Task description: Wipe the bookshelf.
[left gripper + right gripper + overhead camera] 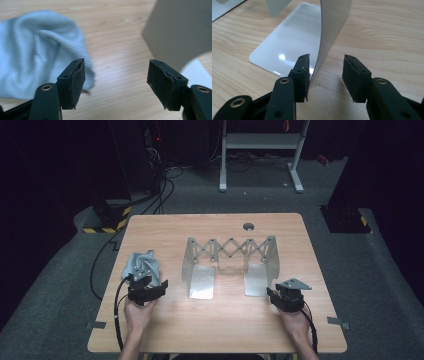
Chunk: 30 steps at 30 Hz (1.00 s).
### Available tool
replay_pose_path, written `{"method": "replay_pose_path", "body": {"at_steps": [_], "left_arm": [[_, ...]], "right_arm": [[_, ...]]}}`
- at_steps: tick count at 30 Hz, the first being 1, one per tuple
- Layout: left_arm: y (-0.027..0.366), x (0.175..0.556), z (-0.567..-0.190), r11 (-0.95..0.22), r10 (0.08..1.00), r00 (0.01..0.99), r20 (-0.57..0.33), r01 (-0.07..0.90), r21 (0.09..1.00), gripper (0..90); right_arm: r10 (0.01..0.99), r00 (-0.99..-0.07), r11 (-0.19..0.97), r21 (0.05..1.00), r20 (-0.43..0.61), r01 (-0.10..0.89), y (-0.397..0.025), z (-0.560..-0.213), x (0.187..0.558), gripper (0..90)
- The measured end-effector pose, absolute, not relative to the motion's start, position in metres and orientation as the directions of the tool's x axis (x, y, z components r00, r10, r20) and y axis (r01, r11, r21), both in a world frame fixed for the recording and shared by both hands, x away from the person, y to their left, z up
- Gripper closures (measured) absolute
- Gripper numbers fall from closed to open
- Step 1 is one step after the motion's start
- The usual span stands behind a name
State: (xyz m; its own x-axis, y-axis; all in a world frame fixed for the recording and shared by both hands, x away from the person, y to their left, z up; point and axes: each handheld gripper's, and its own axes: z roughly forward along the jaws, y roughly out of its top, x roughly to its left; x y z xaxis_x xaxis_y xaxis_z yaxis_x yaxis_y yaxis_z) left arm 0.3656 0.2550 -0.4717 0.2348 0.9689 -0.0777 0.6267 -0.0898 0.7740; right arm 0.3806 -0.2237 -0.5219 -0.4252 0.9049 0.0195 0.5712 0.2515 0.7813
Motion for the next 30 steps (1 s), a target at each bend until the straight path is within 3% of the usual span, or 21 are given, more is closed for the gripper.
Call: {"method": "replay_pose_path", "body": {"at_steps": [15, 23, 30], "left_arm": [[0.3, 0.415, -0.465, -0.049, 0.996, 0.085, -0.012, 0.675, 0.736, 23.5], [0.314, 0.437, -0.485, -0.047, 0.996, 0.083, -0.02, 0.722, 0.691, 18.4], [0.318, 0.45, -0.502, -0.04, 0.998, 0.066, -0.015, 0.749, 0.661, 21.2]], "right_arm": [[0.91, -0.416, 0.267, 0.776, -0.007, 0.572, -0.219, -0.522, 0.384, 63.8], [0.911, -0.413, 0.275, 0.767, -0.015, 0.579, -0.218, -0.522, 0.385, 69.4], [0.909, -0.416, 0.291, 0.755, -0.026, 0.588, -0.216, -0.523, 0.386, 72.2]]}}
